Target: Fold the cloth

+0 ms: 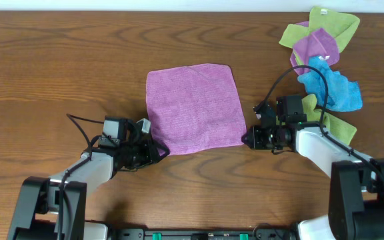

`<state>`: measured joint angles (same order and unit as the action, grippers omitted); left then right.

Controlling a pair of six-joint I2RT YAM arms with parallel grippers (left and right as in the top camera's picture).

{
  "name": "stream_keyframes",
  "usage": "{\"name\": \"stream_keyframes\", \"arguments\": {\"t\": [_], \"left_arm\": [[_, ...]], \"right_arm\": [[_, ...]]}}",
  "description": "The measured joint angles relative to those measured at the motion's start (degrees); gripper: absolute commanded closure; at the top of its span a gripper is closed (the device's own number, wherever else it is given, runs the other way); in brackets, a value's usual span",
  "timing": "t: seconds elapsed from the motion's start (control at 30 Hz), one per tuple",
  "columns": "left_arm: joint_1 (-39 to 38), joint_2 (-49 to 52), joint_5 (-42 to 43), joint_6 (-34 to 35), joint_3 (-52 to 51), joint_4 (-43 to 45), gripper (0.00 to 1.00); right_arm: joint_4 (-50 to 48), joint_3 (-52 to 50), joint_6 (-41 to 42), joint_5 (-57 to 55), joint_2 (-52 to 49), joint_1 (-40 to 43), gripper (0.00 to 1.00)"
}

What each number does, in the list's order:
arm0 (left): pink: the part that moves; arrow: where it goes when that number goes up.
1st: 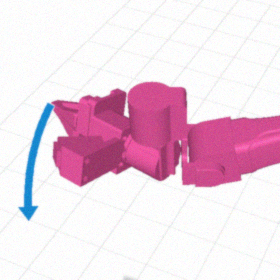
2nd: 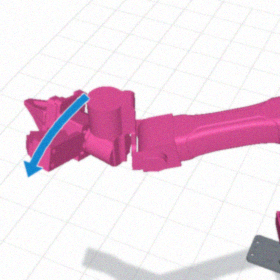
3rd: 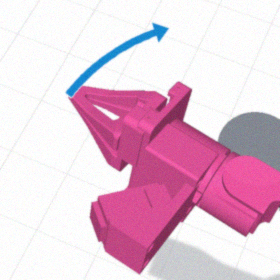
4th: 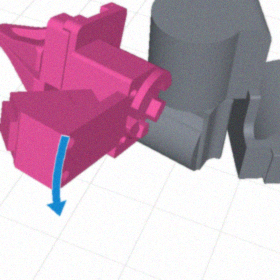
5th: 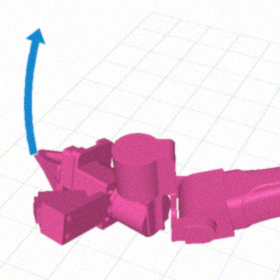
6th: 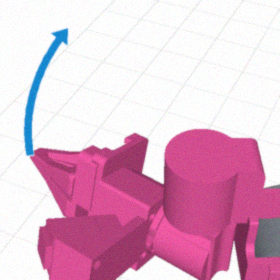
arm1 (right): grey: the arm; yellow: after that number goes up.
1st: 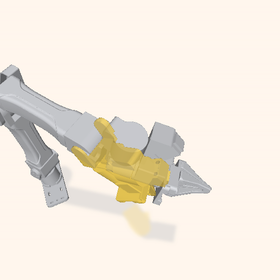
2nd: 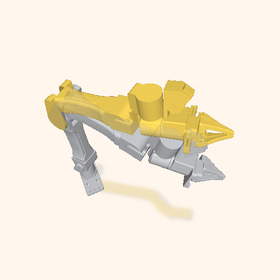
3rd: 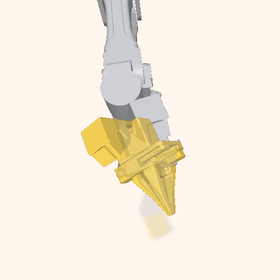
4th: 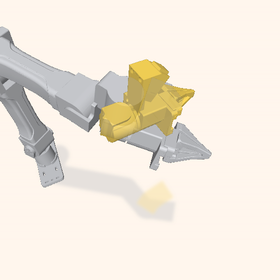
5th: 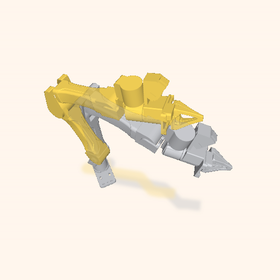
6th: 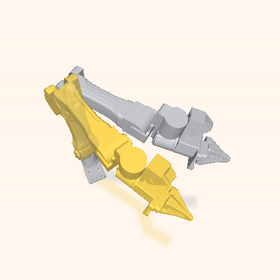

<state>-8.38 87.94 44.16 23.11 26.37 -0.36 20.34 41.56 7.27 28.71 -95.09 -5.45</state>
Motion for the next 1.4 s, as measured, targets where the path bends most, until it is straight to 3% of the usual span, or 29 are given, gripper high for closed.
{"name": "stream_keyframes", "arguments": {"t": [0.03, 0.47, 0.9, 1.23, 1.4], "left_arm": [[0.0, 0.1, -0.7, 0.1, -0.1, -0.1, 0.94], [0.2, 0.4, -0.6, 2.6, -0.6, 1.9, 0.95], [3.9, -3.8, 5.2, 2.8, 14.0, 2.1, 0.94], [4.4, -4.3, -0.9, 3.9, 16.6, -2.1, 0.95], [5.3, -4.3, -4.8, 5.4, 16.6, -2.1, 0.94]], "right_arm": [[0.0, 0.0, 0.2, 0.0, -0.1, 0.0, 0.99], [-0.7, 0.0, 0.4, 4.6, 1.1, 0.1, 0.99], [-1.6, 0.0, 4.0, 6.4, 19.6, -0.6, 0.98], [-7.9, 0.0, 10.7, 1.2, 20.1, -9.4, 0.98], [-13.1, 0.0, 14.3, -3.5, 19.8, -9.7, 0.99]]}}
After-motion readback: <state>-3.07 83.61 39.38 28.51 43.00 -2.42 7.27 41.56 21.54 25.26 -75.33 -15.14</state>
